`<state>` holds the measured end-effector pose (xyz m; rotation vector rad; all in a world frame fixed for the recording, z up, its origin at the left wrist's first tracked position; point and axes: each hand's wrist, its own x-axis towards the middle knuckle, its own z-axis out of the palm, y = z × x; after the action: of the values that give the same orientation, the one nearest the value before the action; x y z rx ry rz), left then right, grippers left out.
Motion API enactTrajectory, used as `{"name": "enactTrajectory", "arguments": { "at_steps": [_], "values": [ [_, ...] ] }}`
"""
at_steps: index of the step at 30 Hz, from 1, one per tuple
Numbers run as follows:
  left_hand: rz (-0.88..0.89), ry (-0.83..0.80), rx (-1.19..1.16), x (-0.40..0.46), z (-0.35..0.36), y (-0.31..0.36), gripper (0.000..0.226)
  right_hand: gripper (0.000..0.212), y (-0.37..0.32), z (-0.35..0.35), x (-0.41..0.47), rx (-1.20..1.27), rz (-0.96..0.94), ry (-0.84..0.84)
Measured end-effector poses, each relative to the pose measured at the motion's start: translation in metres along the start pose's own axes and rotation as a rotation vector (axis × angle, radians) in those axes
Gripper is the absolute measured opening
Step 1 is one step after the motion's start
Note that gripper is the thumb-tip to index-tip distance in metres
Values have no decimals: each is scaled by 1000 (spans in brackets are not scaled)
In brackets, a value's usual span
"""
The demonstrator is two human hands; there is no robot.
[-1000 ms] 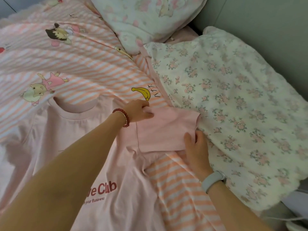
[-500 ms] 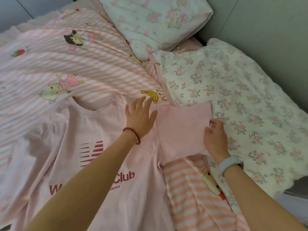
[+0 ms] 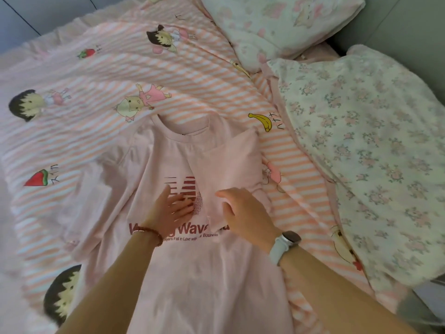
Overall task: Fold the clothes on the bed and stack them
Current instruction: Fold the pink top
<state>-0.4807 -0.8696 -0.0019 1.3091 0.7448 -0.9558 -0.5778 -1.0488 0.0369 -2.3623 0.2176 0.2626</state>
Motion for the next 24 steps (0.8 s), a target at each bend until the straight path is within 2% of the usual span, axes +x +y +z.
{"name": "enactTrajectory", "arguments": {
  "at_steps": [1,3,5,7,8,10,12,13,14,16,19,21,23,24],
  "values": [
    [4,0,46,1,4,-4,46,37,14,7,-4,-142,-24,75],
    [48,23,147,4,18,-8,37,49,40,16,-13,-352,4,113],
    [111,39,238,7,36,-7,23,54,57,19,-19,-389,74,66],
    [211,33,297,12,55,-3,14,52,71,18,-24,-319,102,61],
    [261,53,304,15,63,0,19,52,75,17,-26,-240,122,81],
    [339,154,347,26,76,4,53,45,79,17,-28,-14,233,161],
    [448,384,722,35,91,10,78,35,82,19,-30,200,340,227],
    [522,480,958,36,99,14,82,29,82,22,-31,250,360,249],
    [617,508,1146,39,107,18,82,24,82,25,-31,282,365,284],
    [789,408,1383,46,126,29,78,18,79,31,-33,358,369,374],
    [838,249,1547,66,155,45,78,22,76,34,-40,433,329,414],
    [774,164,1499,81,169,57,66,34,79,33,-48,370,251,364],
    [780,101,1371,89,180,66,35,42,84,29,-55,282,185,342],
    [813,119,1294,90,183,70,27,41,88,27,-58,216,157,355]
  ]
}}
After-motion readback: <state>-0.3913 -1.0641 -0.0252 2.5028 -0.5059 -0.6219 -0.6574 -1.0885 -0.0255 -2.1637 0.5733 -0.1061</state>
